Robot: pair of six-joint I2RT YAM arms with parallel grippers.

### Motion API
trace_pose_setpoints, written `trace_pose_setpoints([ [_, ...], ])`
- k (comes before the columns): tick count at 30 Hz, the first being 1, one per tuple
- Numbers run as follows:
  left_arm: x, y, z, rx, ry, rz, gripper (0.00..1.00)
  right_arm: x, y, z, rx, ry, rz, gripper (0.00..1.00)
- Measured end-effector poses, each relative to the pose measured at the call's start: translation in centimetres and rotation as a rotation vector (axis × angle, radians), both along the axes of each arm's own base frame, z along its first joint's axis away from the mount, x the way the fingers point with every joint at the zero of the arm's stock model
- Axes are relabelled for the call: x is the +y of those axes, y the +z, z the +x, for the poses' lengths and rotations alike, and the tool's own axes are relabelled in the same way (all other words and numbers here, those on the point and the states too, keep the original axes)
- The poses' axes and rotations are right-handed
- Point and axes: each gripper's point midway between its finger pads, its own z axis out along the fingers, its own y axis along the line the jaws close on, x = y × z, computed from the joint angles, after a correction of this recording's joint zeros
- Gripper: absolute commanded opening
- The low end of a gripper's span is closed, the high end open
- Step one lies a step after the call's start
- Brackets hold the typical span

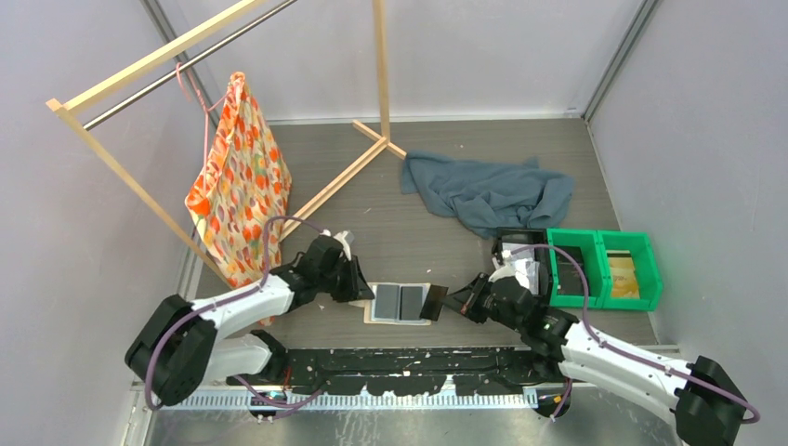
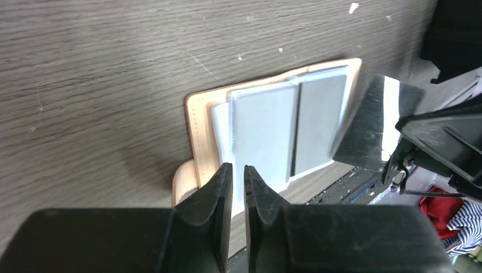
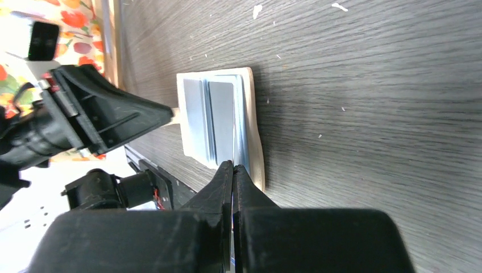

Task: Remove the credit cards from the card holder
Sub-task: Remove the credit card from the card holder.

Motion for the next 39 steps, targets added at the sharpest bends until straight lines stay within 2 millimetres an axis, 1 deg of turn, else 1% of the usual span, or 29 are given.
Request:
trace_pose_setpoints([
  [5, 0.2, 3.2, 0.3, -0.073, -0.018, -0.010, 0.29, 0.1, 0.0, 0.0, 0.002, 0.020, -0.047, 0.01],
  [7, 0.0, 4.4, 0.4, -0.100, -0.030, -0.027, 0.33, 0.3, 0.4, 0.2, -0.005, 0.029, -0.053, 0.01],
  [9, -0.2, 5.2, 0.2, -0.116, -0.051, -0.048, 0.37, 0.6, 0.9, 0.4, -0.017, 0.039, -0.054, 0.01],
  [11, -0.5, 5.6, -0.3, -0.111, -0.074, -0.073, 0.41, 1.1, 1.8, 0.6, -0.033, 0.052, -0.046, 0.01],
  [16, -1.6, 6.3, -1.3, -0.086, -0.123, -0.165, 0.58, 2.5, 4.4, 1.2, -0.090, 0.093, -0.014, 0.01],
  [19, -2.5, 6.6, -1.9, -0.071, -0.144, -0.244, 0.64, 3.3, 5.9, 1.3, -0.123, 0.126, 0.021, 0.01],
  [23, -3.2, 7.1, -2.5, -0.059, -0.157, -0.324, 0.67, 4.3, 7.3, 1.2, -0.154, 0.163, 0.064, 0.01],
  [31, -4.9, 9.7, -2.4, -0.087, -0.188, -0.492, 0.68, 5.8, 9.0, 0.7, -0.183, 0.231, 0.148, 0.01],
  [36, -5.8, 10.0, -2.2, -0.060, -0.191, -0.559, 0.64, 6.6, 9.8, 0.6, -0.190, 0.256, 0.191, 0.01],
  [39, -6.1, 10.5, -2.0, -0.057, -0.193, -0.594, 0.56, 6.9, 10.1, 0.5, -0.192, 0.267, 0.208, 0.01],
])
